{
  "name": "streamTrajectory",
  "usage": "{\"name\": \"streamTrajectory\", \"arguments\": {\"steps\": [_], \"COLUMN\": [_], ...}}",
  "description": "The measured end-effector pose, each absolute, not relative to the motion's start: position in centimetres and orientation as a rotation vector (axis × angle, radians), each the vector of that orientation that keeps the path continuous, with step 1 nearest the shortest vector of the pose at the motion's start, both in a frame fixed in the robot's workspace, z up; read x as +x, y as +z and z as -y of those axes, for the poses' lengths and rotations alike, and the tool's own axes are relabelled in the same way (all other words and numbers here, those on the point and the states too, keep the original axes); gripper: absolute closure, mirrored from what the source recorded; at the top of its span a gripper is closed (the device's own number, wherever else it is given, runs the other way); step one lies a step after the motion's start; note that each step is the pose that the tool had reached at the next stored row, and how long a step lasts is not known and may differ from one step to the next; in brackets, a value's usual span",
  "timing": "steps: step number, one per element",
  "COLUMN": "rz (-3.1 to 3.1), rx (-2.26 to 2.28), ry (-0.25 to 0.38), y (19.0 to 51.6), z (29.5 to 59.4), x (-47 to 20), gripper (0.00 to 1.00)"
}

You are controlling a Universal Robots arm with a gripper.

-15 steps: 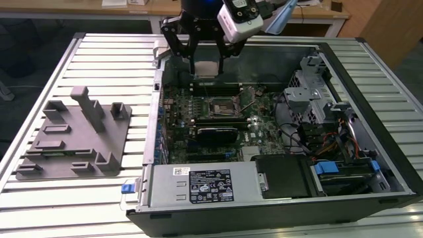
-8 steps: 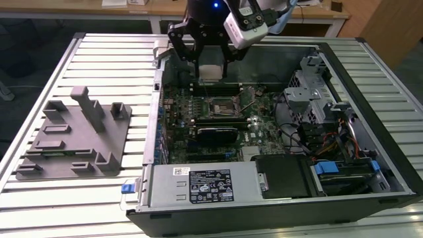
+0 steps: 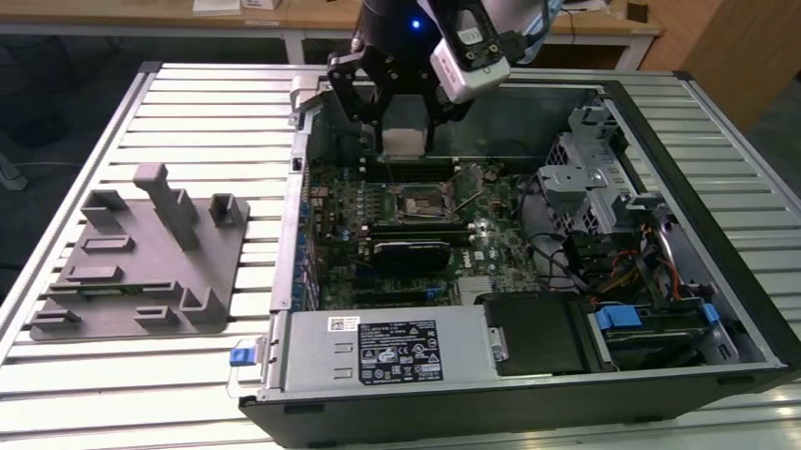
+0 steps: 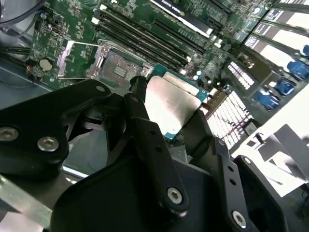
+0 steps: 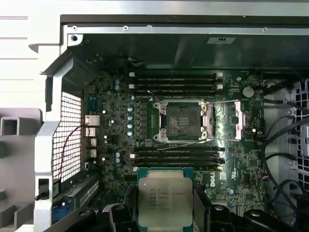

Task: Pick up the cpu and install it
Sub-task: 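Pick up the cpu and move it towards the insertion slot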

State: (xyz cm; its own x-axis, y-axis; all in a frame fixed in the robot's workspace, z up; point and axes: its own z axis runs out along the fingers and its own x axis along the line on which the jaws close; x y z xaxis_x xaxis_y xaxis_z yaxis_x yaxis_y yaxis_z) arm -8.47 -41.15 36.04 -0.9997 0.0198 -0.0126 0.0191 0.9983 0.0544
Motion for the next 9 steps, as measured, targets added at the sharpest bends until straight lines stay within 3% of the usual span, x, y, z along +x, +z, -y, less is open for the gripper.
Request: {"name": "streamTrajectory", "arguments": {"steps": [9], "rz": [-3.129], "rx": [0.03], "ry": [0.085], "y": [34.6], "z": [40.0], "x": [-8.0], "gripper": [0.46]}}
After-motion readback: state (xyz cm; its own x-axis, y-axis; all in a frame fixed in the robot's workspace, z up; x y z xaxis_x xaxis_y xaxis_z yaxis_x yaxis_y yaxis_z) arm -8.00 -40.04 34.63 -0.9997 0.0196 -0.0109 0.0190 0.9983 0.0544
